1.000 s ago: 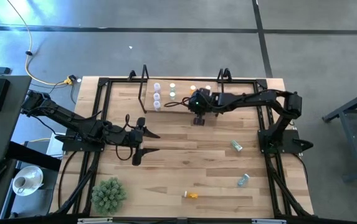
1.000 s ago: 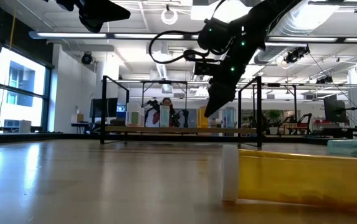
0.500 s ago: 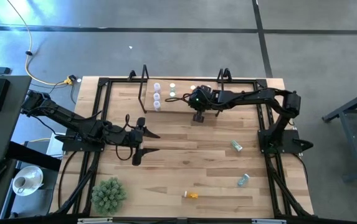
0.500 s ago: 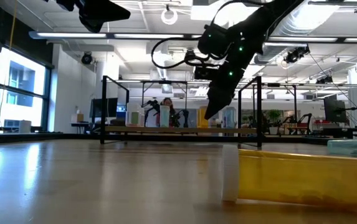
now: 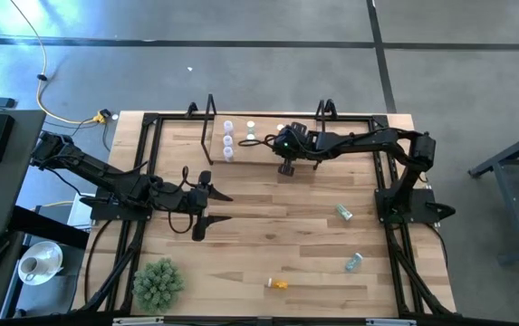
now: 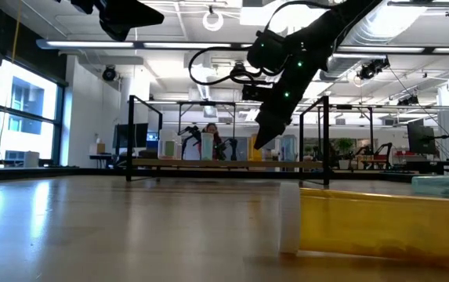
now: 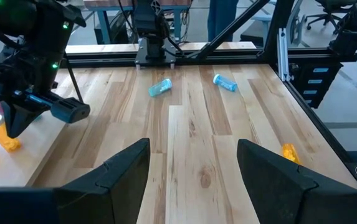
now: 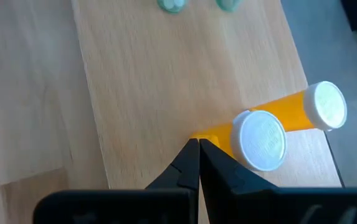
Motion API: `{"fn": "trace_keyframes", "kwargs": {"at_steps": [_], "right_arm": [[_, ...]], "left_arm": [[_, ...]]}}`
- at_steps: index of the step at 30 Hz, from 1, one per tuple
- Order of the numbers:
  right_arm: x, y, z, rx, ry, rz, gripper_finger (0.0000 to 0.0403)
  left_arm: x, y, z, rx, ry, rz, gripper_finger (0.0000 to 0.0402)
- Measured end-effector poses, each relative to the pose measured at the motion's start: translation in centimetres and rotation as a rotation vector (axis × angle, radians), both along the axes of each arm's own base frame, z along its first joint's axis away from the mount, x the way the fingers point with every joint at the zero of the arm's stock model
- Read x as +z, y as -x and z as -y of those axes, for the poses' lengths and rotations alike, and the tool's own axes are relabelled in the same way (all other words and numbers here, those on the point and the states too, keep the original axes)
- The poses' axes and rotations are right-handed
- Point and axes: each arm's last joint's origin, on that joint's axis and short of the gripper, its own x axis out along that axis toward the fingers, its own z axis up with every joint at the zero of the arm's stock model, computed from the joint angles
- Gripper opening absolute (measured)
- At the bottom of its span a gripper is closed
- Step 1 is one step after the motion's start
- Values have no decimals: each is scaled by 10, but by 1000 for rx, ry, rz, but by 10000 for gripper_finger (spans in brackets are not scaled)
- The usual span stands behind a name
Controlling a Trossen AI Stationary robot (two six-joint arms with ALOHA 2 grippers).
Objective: Pick and place medicine bottles onto shelf by color
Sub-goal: Put the top orange pill bottle on the shelf aligned with the other orange pill bottles, then put the blue pill bottle on the shelf aligned with the other blue pill bottles
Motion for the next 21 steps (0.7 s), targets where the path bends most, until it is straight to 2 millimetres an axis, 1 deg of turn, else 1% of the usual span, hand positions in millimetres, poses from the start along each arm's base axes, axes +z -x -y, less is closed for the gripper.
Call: {"fn": "trace_keyframes", "kwargs": {"at_steps": [15, 18, 21], "right_arm": [[2, -1, 4, -18, 22, 31, 0], [5, -1, -1, 3, 5, 34, 0], [14, 0, -12, 17, -8, 46, 0]], "left_arm": [[0, 0, 0, 0, 0, -1, 232], [0, 0, 0, 0, 0, -1, 232], [0, 0, 0, 0, 0, 0, 232]]}}
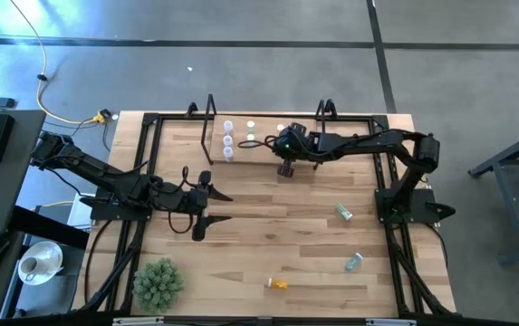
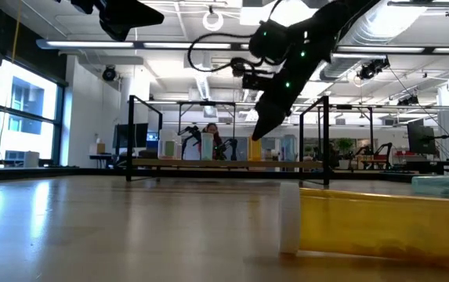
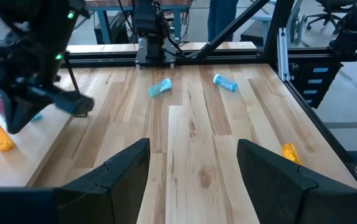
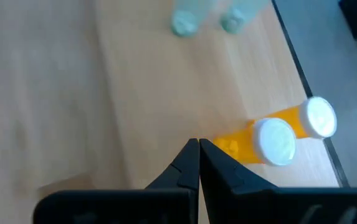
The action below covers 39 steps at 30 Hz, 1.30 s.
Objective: Pick and place medicine bottles onto shelf by color
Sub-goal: Put the blue pill bottle on the shelf aligned with the other blue pill bottles
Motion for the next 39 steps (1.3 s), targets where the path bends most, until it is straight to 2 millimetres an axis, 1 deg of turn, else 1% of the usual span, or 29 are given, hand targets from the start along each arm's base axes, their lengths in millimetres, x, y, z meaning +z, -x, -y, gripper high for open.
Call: {"fn": "trace_keyframes", "kwargs": {"at_steps": [2, 6, 14, 17, 20, 22, 27, 31, 35, 39], "right_arm": [[7, 2, -9, 18, -7, 5, 0], [29, 8, -28, 58, -10, 45, 0], [73, 32, -66, 113, -36, 129, 0], [84, 42, -80, 135, -67, 150, 0], [89, 51, -95, 174, -132, 148, 0], [89, 55, -105, 216, -165, 122, 0], [82, 61, -127, 293, -226, 27, 0], [64, 68, -141, 340, -284, -34, 0], [40, 77, -150, 306, -331, -90, 0], [31, 82, -160, 277, -370, -102, 0]], "left_arm": [[0, 0, 0, 0, -1, -2, 232], [-1, 0, 0, 0, -2, -9, 232], [-1, 0, 0, 0, -2, -8, 232], [-1, 0, 0, 0, -2, -9, 232], [-1, 0, 0, 0, -3, -13, 232], [-1, 0, 0, 0, -3, -15, 232], [-1, 0, 0, 0, -3, -15, 232], [-2, 0, 0, 2, 3, -14, 232], [-2, 0, 0, 3, 4, -15, 232], [-1, 0, 0, 6, 3, -13, 232]]}}
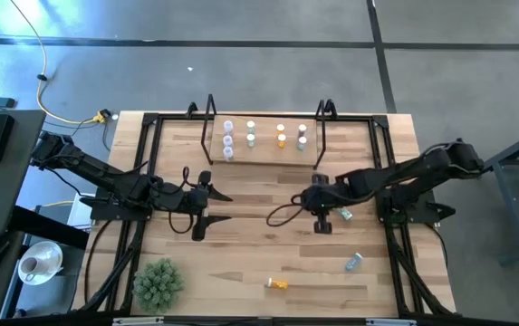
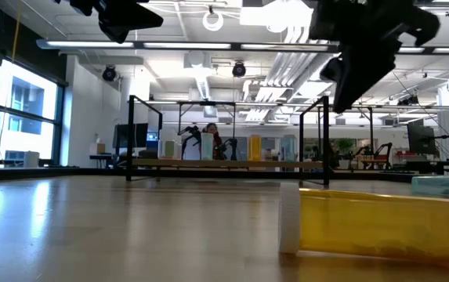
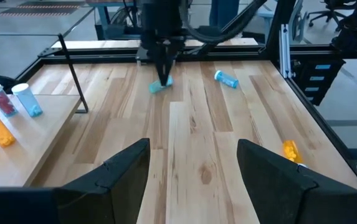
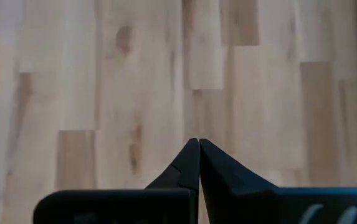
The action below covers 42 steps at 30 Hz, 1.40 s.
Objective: Pick and place medicine bottles onto shelf by color
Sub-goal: Put the blue pill bottle on the shelf aligned with the other blue pill bottles
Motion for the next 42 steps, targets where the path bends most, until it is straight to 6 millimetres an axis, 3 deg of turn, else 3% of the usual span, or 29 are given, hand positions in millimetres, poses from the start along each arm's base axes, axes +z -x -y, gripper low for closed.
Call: {"fn": "trace_keyframes", "kwargs": {"at_steps": [7, 25, 31, 37, 42], "right_arm": [[-2, 8, -25, 15, -42, -23, 0], [-9, 55, -90, -37, -163, -230, 5], [-10, 74, -107, -97, -169, -280, 67], [-10, 91, -122, -13, -123, -279, 145], [-10, 102, -132, 45, -80, -243, 171]], "left_arm": [[0, 0, 0, 1, 4, 0, 232], [0, 0, 0, 4, 11, 1, 232], [0, 0, 0, 7, 18, 2, 232], [0, 0, 0, 10, 25, 3, 232], [0, 0, 0, 10, 25, 3, 232]]}}
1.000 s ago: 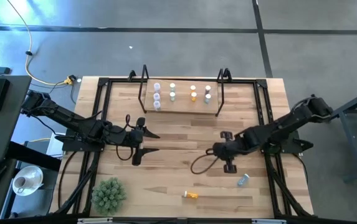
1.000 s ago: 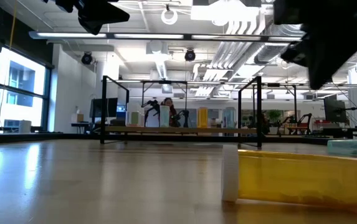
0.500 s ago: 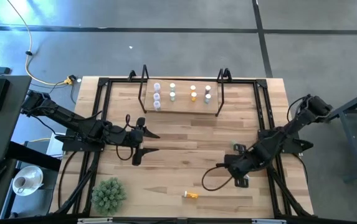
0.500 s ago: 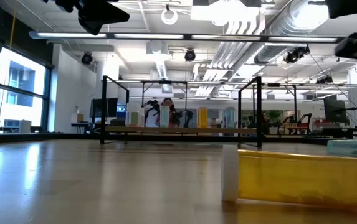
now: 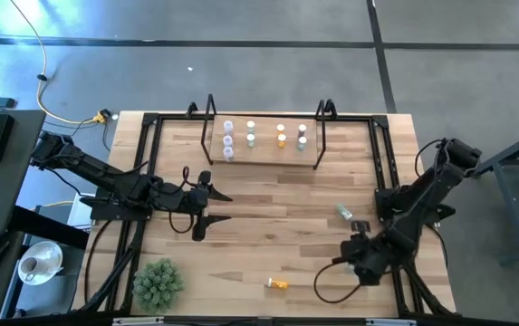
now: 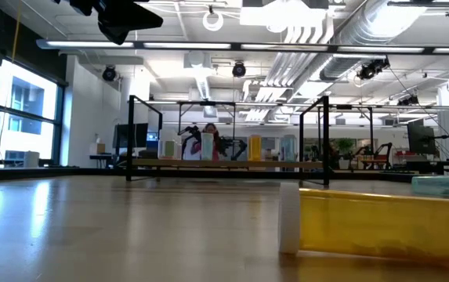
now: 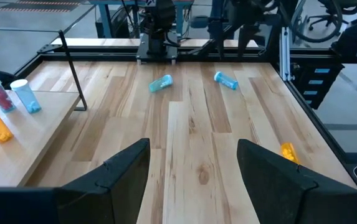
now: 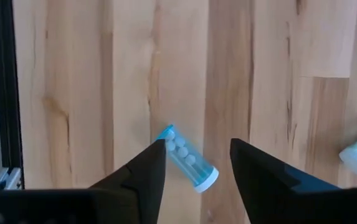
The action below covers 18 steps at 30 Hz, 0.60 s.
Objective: Pick and place medicine bottles onto shelf by color
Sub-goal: Put the blue pill bottle on the shelf aligned with the other blue pill bottles
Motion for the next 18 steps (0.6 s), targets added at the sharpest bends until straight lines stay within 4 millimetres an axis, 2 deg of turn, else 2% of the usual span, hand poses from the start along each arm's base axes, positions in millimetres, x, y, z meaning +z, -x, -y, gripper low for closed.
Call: {"fn": "trace_keyframes", "kwargs": {"at_steps": [5, 18], "right_arm": [[-4, 7, -9, 39, 12, -10, 172], [-36, 5, -26, 135, 113, -100, 172]], "left_arm": [[0, 0, 0, 0, 0, 0, 232], [1, 0, 0, 0, 2, 6, 232]]}}
